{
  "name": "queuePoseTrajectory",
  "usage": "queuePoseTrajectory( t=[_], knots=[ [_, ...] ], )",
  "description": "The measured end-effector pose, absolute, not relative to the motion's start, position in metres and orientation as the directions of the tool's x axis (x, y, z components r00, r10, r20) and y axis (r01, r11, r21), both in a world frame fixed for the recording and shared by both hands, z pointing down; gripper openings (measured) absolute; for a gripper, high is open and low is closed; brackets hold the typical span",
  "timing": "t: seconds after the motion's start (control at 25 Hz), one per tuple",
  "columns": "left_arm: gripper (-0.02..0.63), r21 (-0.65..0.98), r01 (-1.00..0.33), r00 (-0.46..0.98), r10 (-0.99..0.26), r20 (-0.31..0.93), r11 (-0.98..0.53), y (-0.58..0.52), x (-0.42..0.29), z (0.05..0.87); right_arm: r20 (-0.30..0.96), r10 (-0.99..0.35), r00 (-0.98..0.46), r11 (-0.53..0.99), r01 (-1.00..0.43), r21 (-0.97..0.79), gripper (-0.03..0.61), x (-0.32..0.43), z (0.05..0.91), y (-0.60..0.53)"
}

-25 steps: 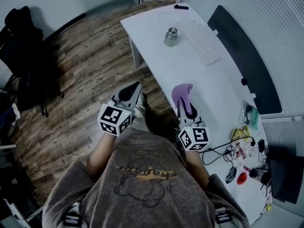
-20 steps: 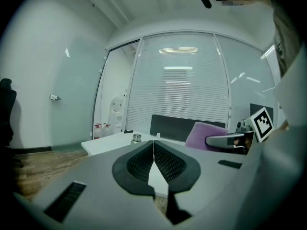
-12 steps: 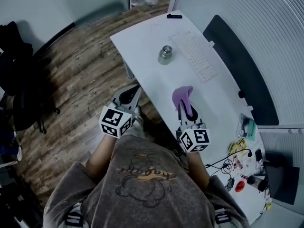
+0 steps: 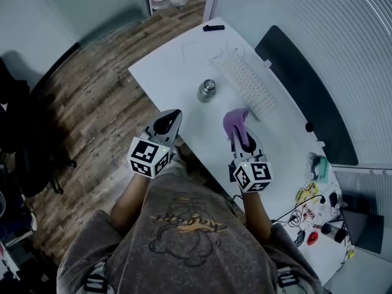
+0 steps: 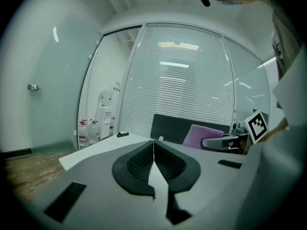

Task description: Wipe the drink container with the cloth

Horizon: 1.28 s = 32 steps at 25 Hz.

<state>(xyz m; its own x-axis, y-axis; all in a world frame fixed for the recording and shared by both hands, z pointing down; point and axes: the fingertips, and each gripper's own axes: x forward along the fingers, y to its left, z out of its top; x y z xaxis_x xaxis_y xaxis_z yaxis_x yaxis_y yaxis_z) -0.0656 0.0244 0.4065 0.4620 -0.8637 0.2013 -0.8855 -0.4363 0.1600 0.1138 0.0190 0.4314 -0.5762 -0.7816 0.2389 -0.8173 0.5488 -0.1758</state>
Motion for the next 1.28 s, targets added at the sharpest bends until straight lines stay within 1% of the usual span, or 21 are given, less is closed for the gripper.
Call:
queuePoseTrajectory(
  t=[0.32,0.64,0.92,1.28],
  knots=[
    [0.020,0.172,-0.840,0.542,-0.812,0.215,-0.515,-0.033,-0.077,0.415,0.275,-0.811,-0.516,0.488,-0.857,-0.169,0.048,0.095,0.441,-0.032],
    [0.020,0.177,-0.795,0.606,-0.766,0.215,-0.580,-0.068,-0.090,0.417,0.307,-0.833,-0.460,0.436,-0.888,-0.148,0.048,0.085,0.449,-0.064],
    [0.021,0.183,-0.765,0.644,-0.734,0.216,-0.617,-0.085,-0.082,0.420,0.323,-0.834,-0.447,0.434,-0.894,-0.116,0.048,0.088,0.452,-0.077],
    [0.021,0.166,-0.747,0.664,-0.714,0.220,-0.644,-0.097,-0.073,0.425,0.317,-0.841,-0.439,0.423,-0.898,-0.123,0.048,0.096,0.462,-0.090]
  ],
)
